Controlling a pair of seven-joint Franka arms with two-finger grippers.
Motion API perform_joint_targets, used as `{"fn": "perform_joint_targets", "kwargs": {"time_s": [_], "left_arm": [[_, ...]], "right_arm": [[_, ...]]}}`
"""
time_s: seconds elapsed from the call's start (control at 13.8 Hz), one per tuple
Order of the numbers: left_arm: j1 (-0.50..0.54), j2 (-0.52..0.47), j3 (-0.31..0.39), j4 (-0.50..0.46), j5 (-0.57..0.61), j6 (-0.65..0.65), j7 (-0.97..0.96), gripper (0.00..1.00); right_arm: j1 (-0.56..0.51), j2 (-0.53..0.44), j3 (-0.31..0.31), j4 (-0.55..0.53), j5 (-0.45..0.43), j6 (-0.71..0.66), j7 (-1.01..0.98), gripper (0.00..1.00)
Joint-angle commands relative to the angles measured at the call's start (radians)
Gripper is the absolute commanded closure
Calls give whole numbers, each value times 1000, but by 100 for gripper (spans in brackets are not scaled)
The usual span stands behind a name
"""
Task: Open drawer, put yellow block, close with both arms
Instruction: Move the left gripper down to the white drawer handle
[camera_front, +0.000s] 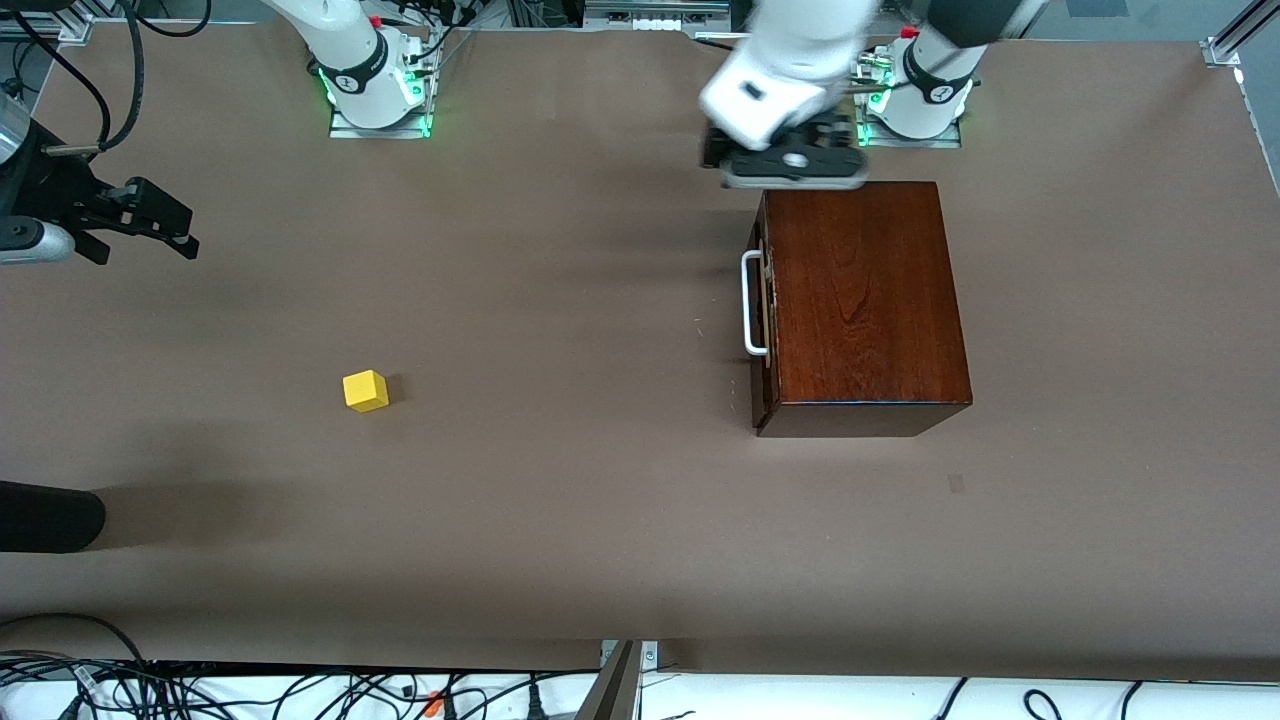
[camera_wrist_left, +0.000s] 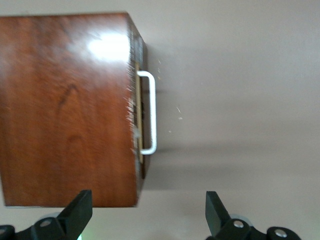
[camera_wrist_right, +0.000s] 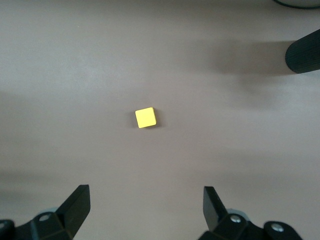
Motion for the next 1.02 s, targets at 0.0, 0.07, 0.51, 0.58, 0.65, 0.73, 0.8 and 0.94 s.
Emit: {"fn": "perform_joint_targets", "kwargs": {"time_s": [0.0, 0.07, 0.51, 0.58, 0.65, 0.73, 0.8, 0.94], "left_arm": [[-55, 80, 1, 54, 47, -15, -38, 0], [-72, 97, 1, 54, 73, -14, -38, 0], [-80, 189, 8, 37, 157, 72, -32, 0], [-81, 207, 8, 36, 174, 83, -32, 0], [-81, 229, 8, 34, 188, 89, -32, 0], [-80, 242, 8, 21, 205, 101, -32, 0], [-78, 244, 8, -2, 216, 126, -32, 0], [-72, 244, 11, -48, 231, 169, -31, 0]], "right_arm": [[-12, 5, 4, 18, 20, -14, -14, 0], [-12, 5, 4, 18, 20, -14, -14, 0], [-12, 5, 4, 18, 20, -14, -14, 0], [-12, 5, 4, 18, 20, -14, -14, 0], [-10, 5, 4, 18, 20, -16, -14, 0], [-10, 5, 4, 18, 20, -16, -14, 0], [-12, 5, 4, 18, 20, -16, -14, 0], [-10, 5, 4, 18, 20, -16, -14, 0]]}}
